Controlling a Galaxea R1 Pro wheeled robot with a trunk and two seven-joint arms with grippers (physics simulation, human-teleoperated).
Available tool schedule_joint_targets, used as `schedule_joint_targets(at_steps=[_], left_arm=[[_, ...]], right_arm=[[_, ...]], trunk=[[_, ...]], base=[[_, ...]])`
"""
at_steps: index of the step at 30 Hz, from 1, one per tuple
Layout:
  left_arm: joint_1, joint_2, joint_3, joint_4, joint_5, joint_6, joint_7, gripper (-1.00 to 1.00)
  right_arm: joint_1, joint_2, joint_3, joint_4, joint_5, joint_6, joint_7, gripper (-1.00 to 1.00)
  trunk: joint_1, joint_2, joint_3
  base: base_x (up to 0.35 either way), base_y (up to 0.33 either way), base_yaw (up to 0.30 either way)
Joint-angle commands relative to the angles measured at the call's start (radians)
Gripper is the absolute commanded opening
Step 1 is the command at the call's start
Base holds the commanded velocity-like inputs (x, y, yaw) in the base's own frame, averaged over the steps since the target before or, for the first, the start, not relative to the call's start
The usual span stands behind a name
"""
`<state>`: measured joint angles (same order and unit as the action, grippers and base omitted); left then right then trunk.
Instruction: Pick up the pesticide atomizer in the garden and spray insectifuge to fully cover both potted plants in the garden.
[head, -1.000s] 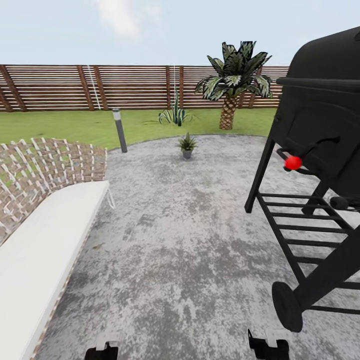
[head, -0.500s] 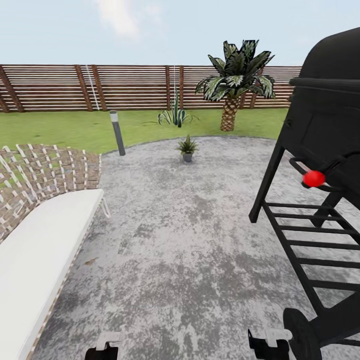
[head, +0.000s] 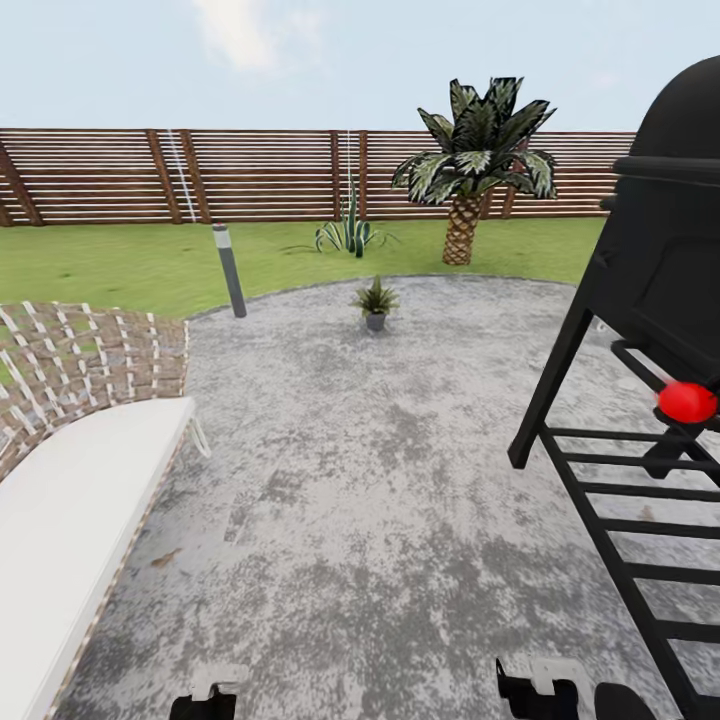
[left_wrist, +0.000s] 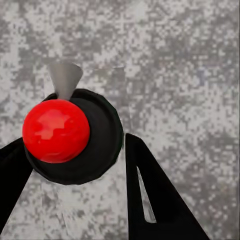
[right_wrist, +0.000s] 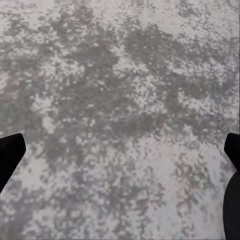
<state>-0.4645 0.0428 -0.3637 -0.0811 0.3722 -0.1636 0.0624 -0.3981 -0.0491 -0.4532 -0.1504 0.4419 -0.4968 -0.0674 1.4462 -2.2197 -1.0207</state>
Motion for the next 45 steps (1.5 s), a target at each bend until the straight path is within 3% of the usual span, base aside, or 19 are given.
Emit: schedule_joint_targets(at_steps=[1, 45], left_arm=[[0.0, 0.0, -0.009, 0.0, 0.007, -0.002, 0.004, -1.0], [0.0, 0.0, -0.009, 0.0, 0.005, -0.002, 0.004, -1.0]], right_arm=[[-0.001, 0.0, -0.004, 0.002, 0.011, -0.003, -0.006, 1.0], [-0.001, 0.0, -0.004, 0.002, 0.011, -0.003, -0.006, 1.0]], trunk=[[0.0, 0.0, -0.001], [0.0, 0.0, -0.001]], base=[[0.339, 0.0, 0.0], [0.339, 0.0, 0.0]])
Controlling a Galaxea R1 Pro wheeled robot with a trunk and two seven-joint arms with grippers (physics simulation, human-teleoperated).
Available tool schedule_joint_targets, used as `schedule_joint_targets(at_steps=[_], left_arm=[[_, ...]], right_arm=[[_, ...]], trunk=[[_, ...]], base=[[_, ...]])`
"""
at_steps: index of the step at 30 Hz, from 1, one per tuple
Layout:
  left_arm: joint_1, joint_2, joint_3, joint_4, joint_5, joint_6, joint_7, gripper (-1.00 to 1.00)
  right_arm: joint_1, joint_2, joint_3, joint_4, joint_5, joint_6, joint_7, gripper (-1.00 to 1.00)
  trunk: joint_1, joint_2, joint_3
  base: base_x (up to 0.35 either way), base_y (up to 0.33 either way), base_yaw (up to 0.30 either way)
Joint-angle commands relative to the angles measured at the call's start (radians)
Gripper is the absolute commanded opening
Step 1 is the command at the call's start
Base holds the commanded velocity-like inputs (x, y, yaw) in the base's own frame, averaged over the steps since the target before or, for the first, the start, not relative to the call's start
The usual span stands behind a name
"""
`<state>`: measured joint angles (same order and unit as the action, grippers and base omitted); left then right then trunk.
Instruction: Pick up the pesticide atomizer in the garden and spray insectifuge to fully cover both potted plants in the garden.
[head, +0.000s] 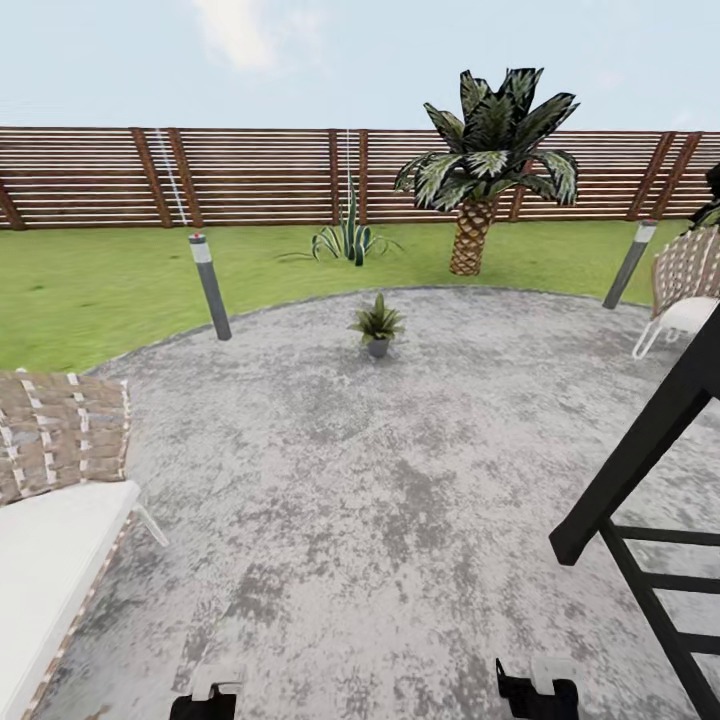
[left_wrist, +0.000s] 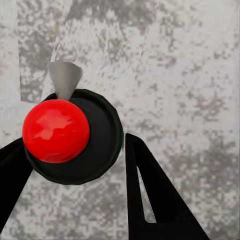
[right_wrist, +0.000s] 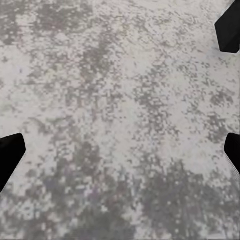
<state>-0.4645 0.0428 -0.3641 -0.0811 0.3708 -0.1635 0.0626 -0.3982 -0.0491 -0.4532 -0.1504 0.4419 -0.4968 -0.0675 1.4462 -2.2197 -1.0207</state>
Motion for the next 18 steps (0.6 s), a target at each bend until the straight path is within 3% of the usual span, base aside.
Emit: schedule_joint_targets(at_steps=[1, 18], left_arm=[[0.0, 0.0, -0.009, 0.0, 0.006, -0.002, 0.003, -1.0], [0.0, 0.0, -0.009, 0.0, 0.007, -0.003, 0.003, -1.0]], right_arm=[[-0.001, 0.0, -0.004, 0.002, 0.011, -0.003, -0.006, 1.0], [-0.001, 0.0, -0.004, 0.002, 0.011, -0.003, -0.006, 1.0]], trunk=[[0.0, 0.0, -0.001], [0.0, 0.0, -0.001]], base=[[0.339, 0.0, 0.0], [0.339, 0.0, 0.0]])
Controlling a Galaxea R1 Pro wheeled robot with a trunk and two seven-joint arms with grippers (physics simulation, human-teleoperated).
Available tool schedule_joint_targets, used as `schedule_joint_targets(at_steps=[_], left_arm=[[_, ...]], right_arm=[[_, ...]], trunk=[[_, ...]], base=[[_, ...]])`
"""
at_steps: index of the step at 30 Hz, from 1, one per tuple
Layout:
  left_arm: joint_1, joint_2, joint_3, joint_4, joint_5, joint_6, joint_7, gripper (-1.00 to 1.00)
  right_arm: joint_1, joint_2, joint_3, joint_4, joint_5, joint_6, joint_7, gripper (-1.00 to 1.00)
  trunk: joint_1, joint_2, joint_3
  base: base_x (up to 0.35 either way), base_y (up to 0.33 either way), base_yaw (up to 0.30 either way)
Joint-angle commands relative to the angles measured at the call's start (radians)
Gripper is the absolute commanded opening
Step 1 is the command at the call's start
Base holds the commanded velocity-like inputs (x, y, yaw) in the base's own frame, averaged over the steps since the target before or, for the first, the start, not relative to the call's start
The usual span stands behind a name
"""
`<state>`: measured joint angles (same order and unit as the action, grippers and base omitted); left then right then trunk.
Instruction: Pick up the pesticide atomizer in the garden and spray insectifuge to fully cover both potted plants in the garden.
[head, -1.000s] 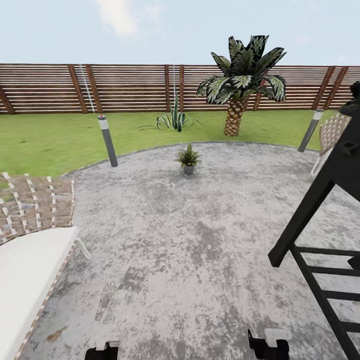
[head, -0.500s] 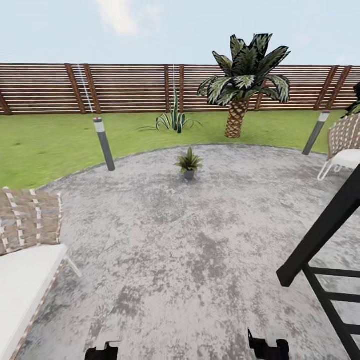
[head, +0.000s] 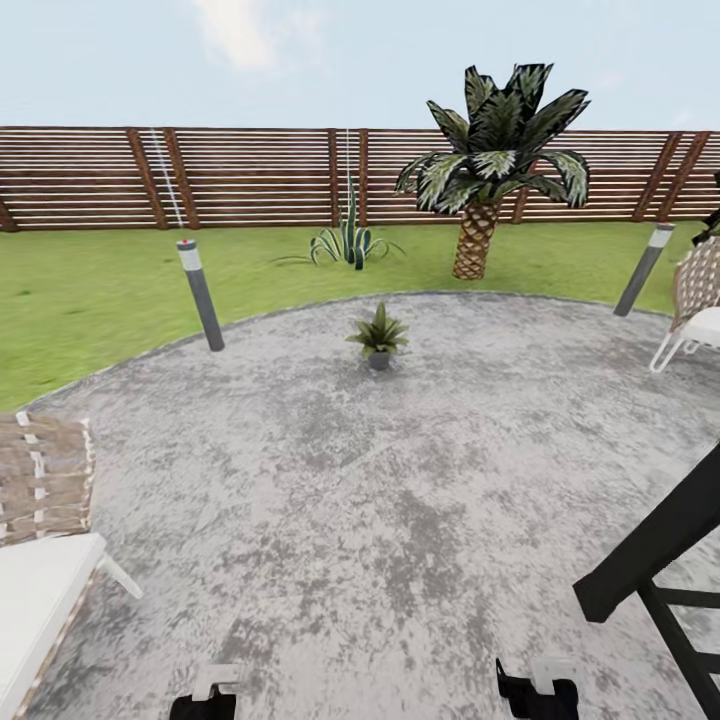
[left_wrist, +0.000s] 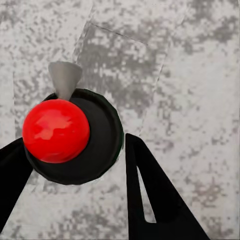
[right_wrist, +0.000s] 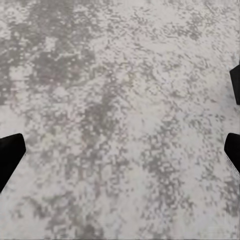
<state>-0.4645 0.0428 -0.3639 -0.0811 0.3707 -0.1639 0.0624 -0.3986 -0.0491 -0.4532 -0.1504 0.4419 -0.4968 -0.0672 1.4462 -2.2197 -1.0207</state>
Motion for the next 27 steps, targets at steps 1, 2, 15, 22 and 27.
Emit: schedule_joint_targets(at_steps=[1, 2, 15, 22, 27], left_arm=[[0.0, 0.0, -0.009, 0.0, 0.007, -0.002, 0.004, -1.0], [0.0, 0.0, -0.009, 0.0, 0.007, -0.003, 0.004, -1.0], [0.0, 0.0, -0.009, 0.0, 0.007, -0.002, 0.004, -1.0], [0.0, 0.0, -0.009, 0.0, 0.007, -0.002, 0.004, -1.0], [0.0, 0.0, -0.009, 0.0, 0.007, -0.002, 0.004, -1.0]], right_arm=[[-0.001, 0.0, -0.004, 0.002, 0.011, -0.003, -0.006, 1.0], [-0.001, 0.0, -0.004, 0.002, 0.011, -0.003, -0.006, 1.0], [-0.001, 0.0, -0.004, 0.002, 0.011, -0.003, -0.006, 1.0], [-0.001, 0.0, -0.004, 0.003, 0.011, -0.003, -0.006, 1.0], [0.0, 0.0, -0.004, 0.003, 0.011, -0.003, -0.006, 1.0]], trunk=[[0.0, 0.0, -0.001], [0.0, 0.0, -0.001], [0.0, 0.0, -0.001], [0.0, 0.0, -0.001], [0.0, 0.0, -0.001]], base=[[0.339, 0.0, 0.0], [0.339, 0.0, 0.0], [0.339, 0.0, 0.0], [0.339, 0.0, 0.0], [0.339, 0.0, 0.0]])
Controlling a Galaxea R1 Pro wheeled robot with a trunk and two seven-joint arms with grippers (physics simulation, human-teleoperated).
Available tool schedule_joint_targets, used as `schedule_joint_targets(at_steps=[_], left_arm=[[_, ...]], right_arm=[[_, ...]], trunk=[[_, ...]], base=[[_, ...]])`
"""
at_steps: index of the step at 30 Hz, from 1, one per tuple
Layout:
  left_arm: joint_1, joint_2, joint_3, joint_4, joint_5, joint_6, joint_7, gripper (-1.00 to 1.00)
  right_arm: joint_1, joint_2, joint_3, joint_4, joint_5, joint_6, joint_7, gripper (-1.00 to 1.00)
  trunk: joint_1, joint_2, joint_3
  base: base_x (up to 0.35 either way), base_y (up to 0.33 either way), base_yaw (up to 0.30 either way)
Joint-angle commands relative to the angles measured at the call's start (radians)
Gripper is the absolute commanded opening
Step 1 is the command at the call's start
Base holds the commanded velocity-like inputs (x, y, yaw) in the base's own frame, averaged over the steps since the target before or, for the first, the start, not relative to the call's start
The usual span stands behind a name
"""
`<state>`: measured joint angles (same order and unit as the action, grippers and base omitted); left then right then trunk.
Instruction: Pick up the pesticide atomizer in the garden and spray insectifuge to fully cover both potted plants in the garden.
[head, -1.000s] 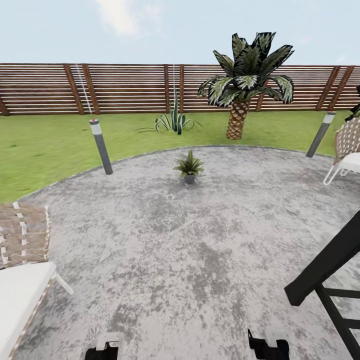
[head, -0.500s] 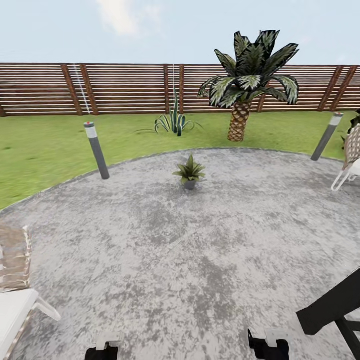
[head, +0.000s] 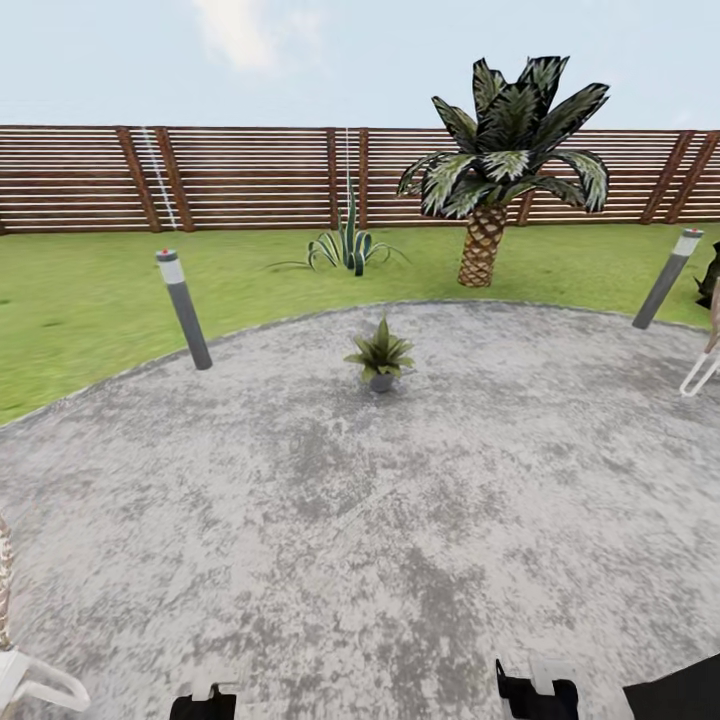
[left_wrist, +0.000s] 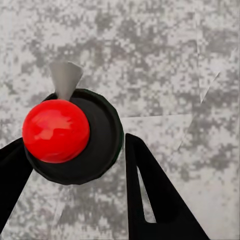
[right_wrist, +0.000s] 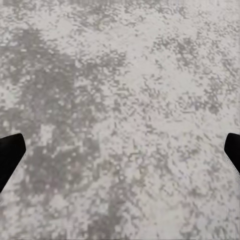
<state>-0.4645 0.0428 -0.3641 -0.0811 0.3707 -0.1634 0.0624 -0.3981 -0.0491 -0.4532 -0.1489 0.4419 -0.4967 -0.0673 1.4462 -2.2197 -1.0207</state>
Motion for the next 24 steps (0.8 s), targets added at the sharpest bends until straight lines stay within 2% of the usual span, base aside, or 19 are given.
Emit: schedule_joint_targets(at_steps=[1, 24], left_arm=[[0.0, 0.0, -0.009, 0.0, 0.007, -0.002, 0.004, -1.0], [0.0, 0.0, -0.009, 0.0, 0.007, -0.003, 0.004, -1.0]], right_arm=[[-0.001, 0.0, -0.004, 0.002, 0.011, -0.003, -0.006, 1.0], [-0.001, 0.0, -0.004, 0.001, 0.011, -0.003, -0.006, 1.0]], trunk=[[0.0, 0.0, -0.001], [0.0, 0.0, -0.001]], base=[[0.339, 0.0, 0.0], [0.339, 0.0, 0.0]])
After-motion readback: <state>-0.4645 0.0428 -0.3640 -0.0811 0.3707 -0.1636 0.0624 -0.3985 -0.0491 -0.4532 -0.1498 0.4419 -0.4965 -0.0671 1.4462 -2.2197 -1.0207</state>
